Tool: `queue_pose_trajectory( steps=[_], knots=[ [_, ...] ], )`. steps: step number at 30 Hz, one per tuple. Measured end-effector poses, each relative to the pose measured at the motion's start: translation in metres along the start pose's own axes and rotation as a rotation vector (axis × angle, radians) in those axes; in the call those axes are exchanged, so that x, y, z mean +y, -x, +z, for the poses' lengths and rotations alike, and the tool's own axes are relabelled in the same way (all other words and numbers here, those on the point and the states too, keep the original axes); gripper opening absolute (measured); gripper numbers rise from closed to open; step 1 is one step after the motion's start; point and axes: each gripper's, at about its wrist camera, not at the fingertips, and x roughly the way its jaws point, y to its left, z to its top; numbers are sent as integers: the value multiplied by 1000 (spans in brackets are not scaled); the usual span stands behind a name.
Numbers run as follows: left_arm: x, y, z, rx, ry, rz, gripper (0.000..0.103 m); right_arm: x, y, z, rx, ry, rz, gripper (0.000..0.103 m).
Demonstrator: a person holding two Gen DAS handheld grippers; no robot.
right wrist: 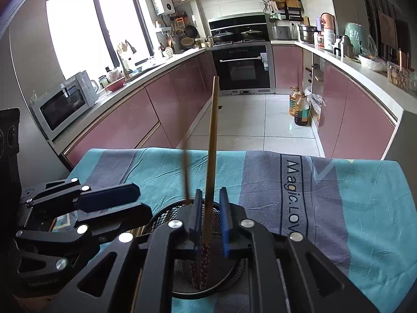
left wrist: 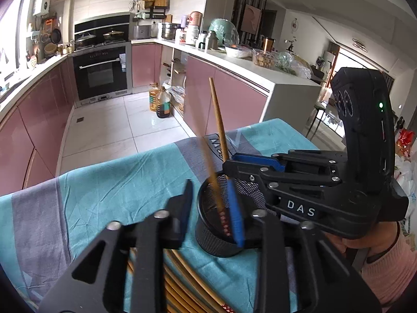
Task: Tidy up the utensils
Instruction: 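Lower the chopsticks into the cup and open both tools, then return to the chopstick row and grasp one chopstick with each tool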
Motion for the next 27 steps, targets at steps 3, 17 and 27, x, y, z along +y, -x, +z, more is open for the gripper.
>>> queue_pose_trajectory(
  steps=[3, 17, 27],
  knots=[
    [3, 8, -4, -29, 8, 27, 33, 3, 4, 1, -22, -2, 9, 24],
    [38, 76, -60, -121, 64, 178, 54, 41, 63, -40, -127, 120, 116, 36],
    [51, 41, -137, 83, 105, 204, 54, 53, 16, -93, 72, 100, 128, 36]
  ],
)
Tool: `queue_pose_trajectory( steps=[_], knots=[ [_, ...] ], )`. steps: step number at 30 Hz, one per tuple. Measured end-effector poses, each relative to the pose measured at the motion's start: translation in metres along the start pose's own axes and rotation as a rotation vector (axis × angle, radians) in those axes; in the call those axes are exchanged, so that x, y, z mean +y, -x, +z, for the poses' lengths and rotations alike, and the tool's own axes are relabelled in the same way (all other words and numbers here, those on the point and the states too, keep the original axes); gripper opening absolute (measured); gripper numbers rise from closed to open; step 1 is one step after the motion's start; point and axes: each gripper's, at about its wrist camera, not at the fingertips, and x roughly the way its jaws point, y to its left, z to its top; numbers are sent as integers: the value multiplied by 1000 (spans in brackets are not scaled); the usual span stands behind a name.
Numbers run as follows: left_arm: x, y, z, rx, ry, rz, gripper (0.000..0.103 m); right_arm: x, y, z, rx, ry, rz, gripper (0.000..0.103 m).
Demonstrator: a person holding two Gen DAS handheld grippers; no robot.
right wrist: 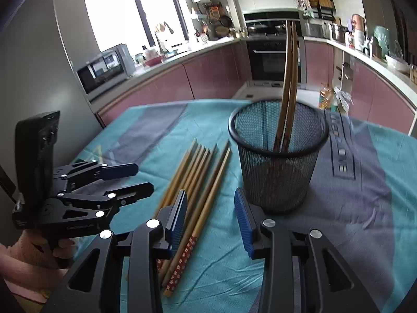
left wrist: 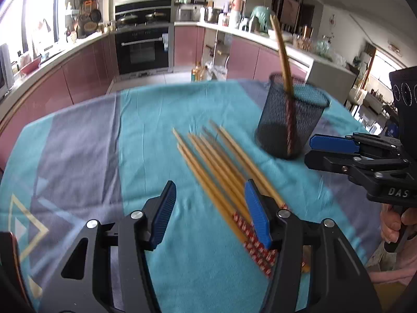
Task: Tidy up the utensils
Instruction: 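Return to the chopstick row and grasp one chopstick with each tool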
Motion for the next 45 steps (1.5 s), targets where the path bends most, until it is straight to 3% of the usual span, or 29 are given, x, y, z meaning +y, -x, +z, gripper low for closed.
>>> queue_pose_trajectory(
  steps=[7, 26, 38, 45],
  knots=[
    [1, -15, -18, 48, 29, 2, 54, 2, -19, -18, 53, -36, -9, 36],
    [-2, -26, -20, 91, 25, 15, 55, 15, -44, -24, 87, -16, -59, 32],
    [4, -27, -21, 108, 39, 16, 42, 18, -49, -22, 100, 0, -93, 28],
    [7, -32, -16, 113, 46, 20, 40, 22, -57, -18, 118, 20, -121, 23]
  ],
)
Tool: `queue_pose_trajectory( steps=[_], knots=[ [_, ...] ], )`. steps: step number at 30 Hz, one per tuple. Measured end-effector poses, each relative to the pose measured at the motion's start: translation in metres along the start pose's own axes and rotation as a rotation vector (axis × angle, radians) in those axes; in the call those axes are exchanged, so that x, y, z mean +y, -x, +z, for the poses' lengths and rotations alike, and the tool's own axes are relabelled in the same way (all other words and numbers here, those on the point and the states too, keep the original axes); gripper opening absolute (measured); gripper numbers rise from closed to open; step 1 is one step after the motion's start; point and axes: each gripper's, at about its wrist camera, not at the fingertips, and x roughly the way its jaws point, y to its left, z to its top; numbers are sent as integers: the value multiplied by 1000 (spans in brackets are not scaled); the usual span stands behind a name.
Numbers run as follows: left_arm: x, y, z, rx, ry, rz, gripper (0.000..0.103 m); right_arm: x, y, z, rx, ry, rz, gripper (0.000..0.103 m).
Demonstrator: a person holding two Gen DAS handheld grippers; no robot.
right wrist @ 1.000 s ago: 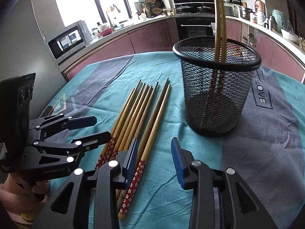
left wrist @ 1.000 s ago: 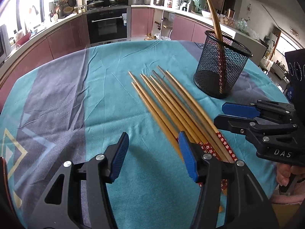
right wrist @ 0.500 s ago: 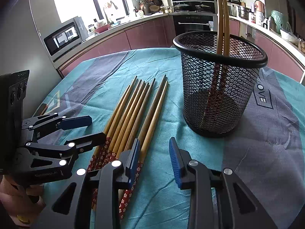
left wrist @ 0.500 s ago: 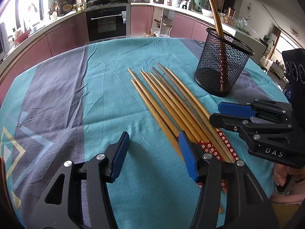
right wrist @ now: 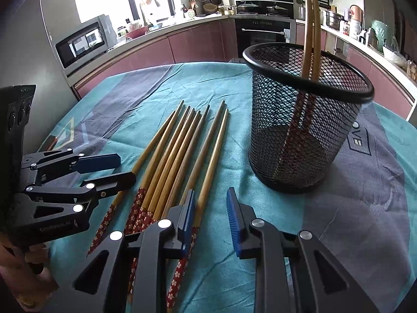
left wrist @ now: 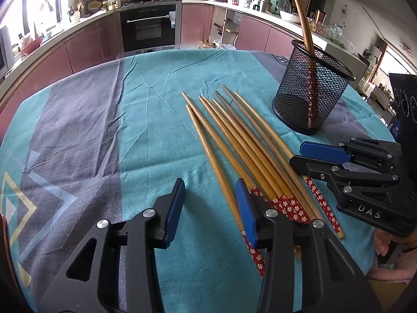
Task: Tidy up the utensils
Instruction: 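Return to the chopstick row and grasp one chopstick with each tool, then lift both chopsticks upright and carry them toward the mesh cup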
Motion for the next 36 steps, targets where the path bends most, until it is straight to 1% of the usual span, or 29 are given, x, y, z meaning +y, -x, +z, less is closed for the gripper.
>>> queue_pose_trajectory(
  steps=[4, 8, 11, 12, 13, 14, 16, 20, 28, 36],
  knots=[
    [2, -5, 7, 3, 7, 1, 38, 1, -5, 5, 5, 10, -11, 23],
    [1, -10, 13, 6, 4, 12, 33, 2, -10, 10, 6, 17, -21, 23],
    [2, -13, 17, 7, 13, 21, 24, 1, -12, 13, 5, 12, -24, 19],
    [3, -14, 18, 8, 27, 19, 20, 0, -12, 14, 4, 4, -23, 16],
    [5, -14, 19, 11, 42, 12, 17, 0, -13, 14, 4, 0, -21, 14],
    [6, -14, 19, 12, 51, 7, 13, -2, -12, 14, 3, -8, -16, 13],
    [8, -15, 18, 11, 69, 0, 12, -5, -12, 13, 1, -26, -7, 9],
    [10, -14, 16, 8, 102, -8, 11, -10, -10, 13, -3, -54, 4, 6],
    [20, -8, 11, -1, 163, -28, 8, -16, -4, 11, -16, -91, 26, 6],
    [21, 11, 9, -33, 161, -54, 8, -17, 16, 10, -56, -88, 77, 6]
  ],
)
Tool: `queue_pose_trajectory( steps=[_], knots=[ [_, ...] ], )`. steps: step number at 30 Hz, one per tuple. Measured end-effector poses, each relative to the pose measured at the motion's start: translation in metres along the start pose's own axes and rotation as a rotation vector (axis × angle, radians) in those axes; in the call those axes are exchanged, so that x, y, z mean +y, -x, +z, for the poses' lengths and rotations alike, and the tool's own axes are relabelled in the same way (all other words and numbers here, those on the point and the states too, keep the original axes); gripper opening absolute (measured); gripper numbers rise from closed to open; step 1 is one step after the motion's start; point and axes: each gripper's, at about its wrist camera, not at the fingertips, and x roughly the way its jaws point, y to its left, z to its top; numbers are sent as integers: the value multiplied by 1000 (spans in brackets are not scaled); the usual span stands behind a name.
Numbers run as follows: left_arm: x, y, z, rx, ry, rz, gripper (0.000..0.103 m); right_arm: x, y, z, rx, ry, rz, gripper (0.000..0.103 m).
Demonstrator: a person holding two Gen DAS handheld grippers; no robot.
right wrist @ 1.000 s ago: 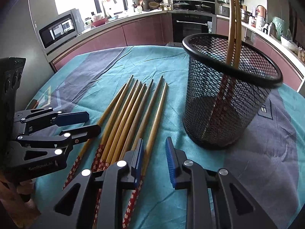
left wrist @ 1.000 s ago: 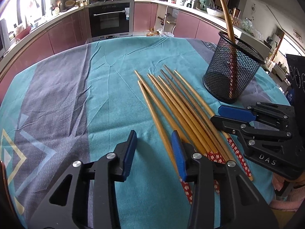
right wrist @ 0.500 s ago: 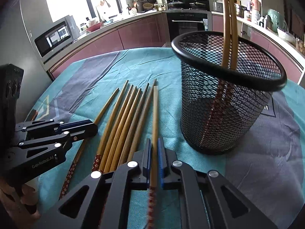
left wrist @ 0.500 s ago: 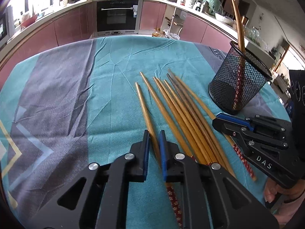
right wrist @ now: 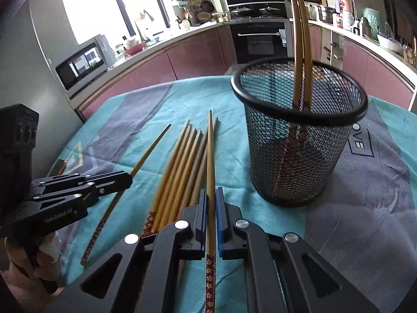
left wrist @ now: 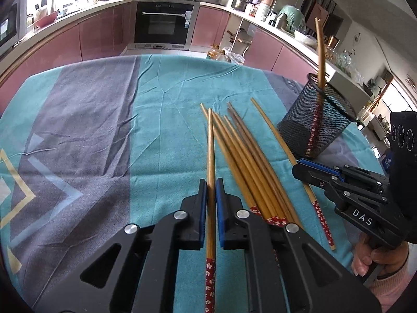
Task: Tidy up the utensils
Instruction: 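Lift both chopsticks upright and carry them toward the mesh cup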
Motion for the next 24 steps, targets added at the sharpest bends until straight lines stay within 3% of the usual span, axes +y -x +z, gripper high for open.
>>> queue_pose_trajectory(
  steps=[24],
  knots=[
    [-29, 52, 7, -101, -61, -104, 7, 5, 50, 3, -103, 16, 84, 6]
  ],
)
